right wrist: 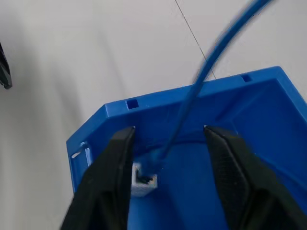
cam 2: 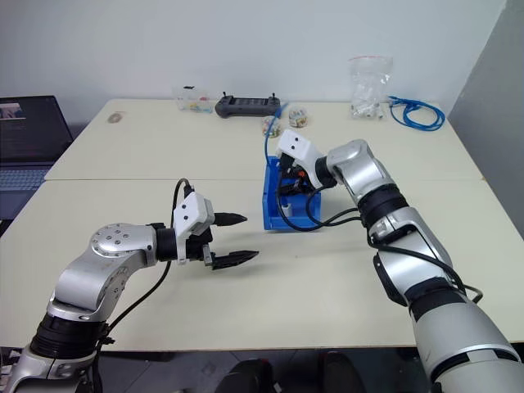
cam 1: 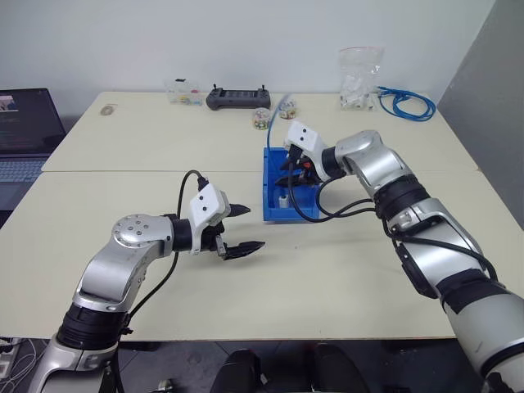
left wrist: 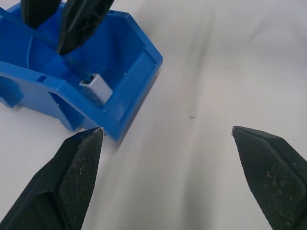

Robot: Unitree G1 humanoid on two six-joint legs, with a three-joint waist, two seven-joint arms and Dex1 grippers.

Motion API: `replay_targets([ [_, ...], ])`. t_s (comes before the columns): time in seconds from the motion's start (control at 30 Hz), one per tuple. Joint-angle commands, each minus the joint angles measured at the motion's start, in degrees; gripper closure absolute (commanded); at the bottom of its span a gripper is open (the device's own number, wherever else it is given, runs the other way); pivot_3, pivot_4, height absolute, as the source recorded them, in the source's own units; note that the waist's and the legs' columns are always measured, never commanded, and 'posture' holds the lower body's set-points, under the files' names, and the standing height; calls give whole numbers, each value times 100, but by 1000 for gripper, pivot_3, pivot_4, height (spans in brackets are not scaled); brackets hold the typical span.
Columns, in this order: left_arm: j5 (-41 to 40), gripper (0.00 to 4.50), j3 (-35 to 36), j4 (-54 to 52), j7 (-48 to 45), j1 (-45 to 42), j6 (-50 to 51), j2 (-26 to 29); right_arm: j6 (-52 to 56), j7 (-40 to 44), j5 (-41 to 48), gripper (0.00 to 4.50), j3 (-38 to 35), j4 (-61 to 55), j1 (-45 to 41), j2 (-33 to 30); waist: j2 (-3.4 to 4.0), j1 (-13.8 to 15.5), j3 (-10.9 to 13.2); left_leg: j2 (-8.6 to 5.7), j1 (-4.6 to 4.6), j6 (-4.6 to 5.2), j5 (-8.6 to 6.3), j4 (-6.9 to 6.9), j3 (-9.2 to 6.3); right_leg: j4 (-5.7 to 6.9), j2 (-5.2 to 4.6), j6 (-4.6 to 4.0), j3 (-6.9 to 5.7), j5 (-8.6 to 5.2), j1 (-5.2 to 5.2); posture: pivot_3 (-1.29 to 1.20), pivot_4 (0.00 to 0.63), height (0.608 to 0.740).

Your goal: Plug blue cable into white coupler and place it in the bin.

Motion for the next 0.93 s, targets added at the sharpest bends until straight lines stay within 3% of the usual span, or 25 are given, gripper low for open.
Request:
replay_targets([
  [0.03,46,0,-22,88,49,-81,-266,-37,-426,-14,-87,907,-320,303,-366,2,1,0,1,1,0,0,0,0,-3,2,0,0,0,0,0,0,150,740],
  [0.17,43,0,7,131,153,-119,-306,-80,-480,14,8,34,-679,233,-391,-231,2,6,1,-1,1,5,-3,4,-5,19,0,-1,0,0,-1,0,150,740],
  [0.3,-52,0,274,171,509,-126,-178,-164,-98,44,394,34,-1237,-874,154,-616,3,8,3,-1,2,15,-8,6,-7,33,0,-1,1,0,-6,0,150,740],
  [0.47,-116,0,918,102,1132,-16,219,-86,1313,45,1052,34,-1734,-4612,2505,-1472,-3,36,-1,2,0,19,-11,7,-22,32,0,-2,-9,-2,-2,0,150,740],
  [0.67,-97,0,1240,23,1502,113,347,-2,3183,-663,2191,34,-2908,-7408,4401,-1767,10,13,8,-3,-15,20,-11,16,-19,48,-5,0,-5,-3,-15,0,150,740],
  [0.83,-295,0,1365,11,1418,289,487,72,3513,-1024,2600,34,-3503,-8203,5441,-1896,8,13,8,1,19,20,-11,11,-19,56,2,11,-8,-10,9,0,150,740],
  [0.93,-394,0,1412,97,1231,414,458,184,3425,-1175,2659,34,-3629,-8163,5645,-1975,6,19,8,-1,19,20,-11,12,-16,55,1,13,-8,-11,11,0,150,740],
])
